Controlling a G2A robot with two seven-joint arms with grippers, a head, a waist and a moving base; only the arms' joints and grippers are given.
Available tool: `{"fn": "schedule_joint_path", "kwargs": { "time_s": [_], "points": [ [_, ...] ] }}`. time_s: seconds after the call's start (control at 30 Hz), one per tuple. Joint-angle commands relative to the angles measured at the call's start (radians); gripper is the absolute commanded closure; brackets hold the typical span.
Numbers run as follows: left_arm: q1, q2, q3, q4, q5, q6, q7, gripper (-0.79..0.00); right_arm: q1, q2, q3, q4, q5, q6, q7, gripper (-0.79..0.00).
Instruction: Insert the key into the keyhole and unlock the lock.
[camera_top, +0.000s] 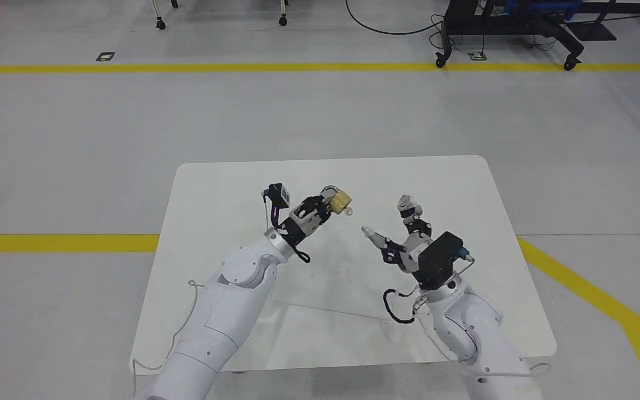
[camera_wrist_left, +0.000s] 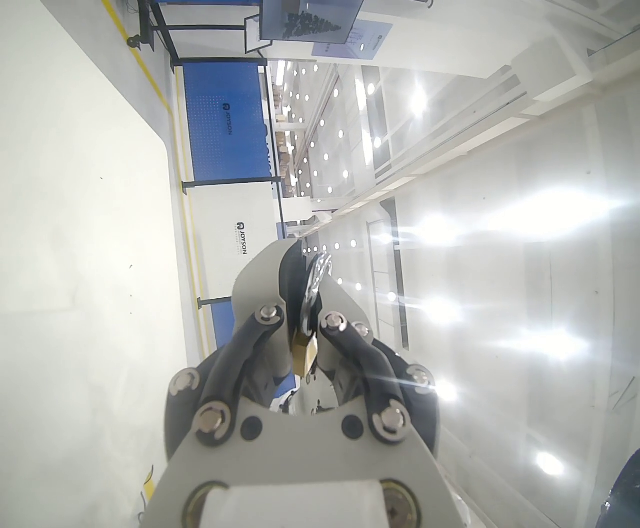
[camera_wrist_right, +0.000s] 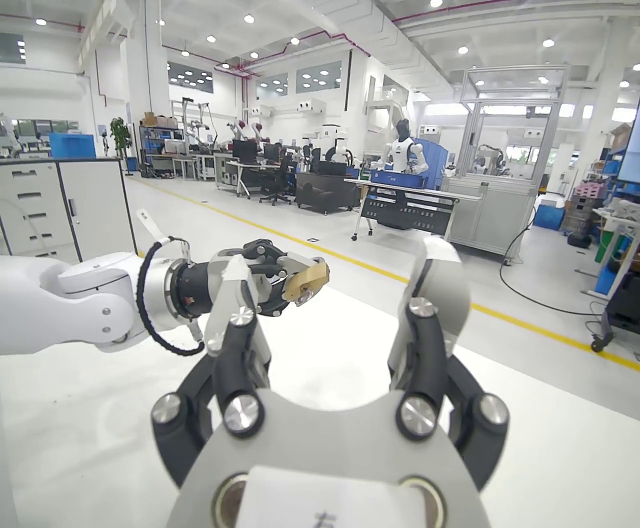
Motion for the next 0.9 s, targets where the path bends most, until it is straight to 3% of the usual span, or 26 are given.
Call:
{"fn": "schedule_joint_path", "kwargs": {
  "time_s": [0.0, 0.13, 0.23, 0.3, 0.43, 0.47, 0.67, 0.87],
  "points": [
    [0.000, 0.000, 0.000, 0.000, 0.000, 0.000, -0.001, 0.000, 0.000, 0.000, 0.000, 0.000, 0.004, 0.000, -0.001, -0.785],
    [0.002, 0.000, 0.000, -0.002, 0.002, 0.002, 0.003, 0.000, 0.003, 0.002, 0.002, -0.002, -0.029, 0.005, 0.014, -0.785],
    [0.025, 0.003, 0.001, -0.036, 0.022, 0.029, 0.018, 0.000, 0.023, 0.014, 0.001, 0.004, -0.256, 0.013, 0.063, -0.785],
    [0.035, 0.005, -0.001, -0.051, 0.020, 0.064, 0.011, 0.000, 0.037, 0.023, -0.004, 0.001, -0.379, -0.042, 0.082, -0.520],
    [0.040, 0.008, -0.001, -0.061, 0.024, 0.134, 0.002, 0.000, 0.038, 0.041, -0.009, -0.042, -0.668, -0.015, 0.096, -0.440],
    [0.040, 0.009, 0.001, -0.065, 0.021, 0.148, -0.004, 0.000, 0.034, 0.044, -0.012, -0.053, -0.728, 0.012, 0.103, -0.385],
    [0.044, 0.011, 0.003, -0.072, 0.026, 0.197, -0.010, 0.000, 0.025, 0.050, -0.075, -0.067, -0.999, 0.107, 0.148, -0.342],
    [0.042, 0.011, 0.004, -0.071, 0.030, 0.210, -0.010, 0.000, 0.031, 0.047, -0.121, -0.062, -1.058, 0.144, 0.149, -0.339]
  ]
}}
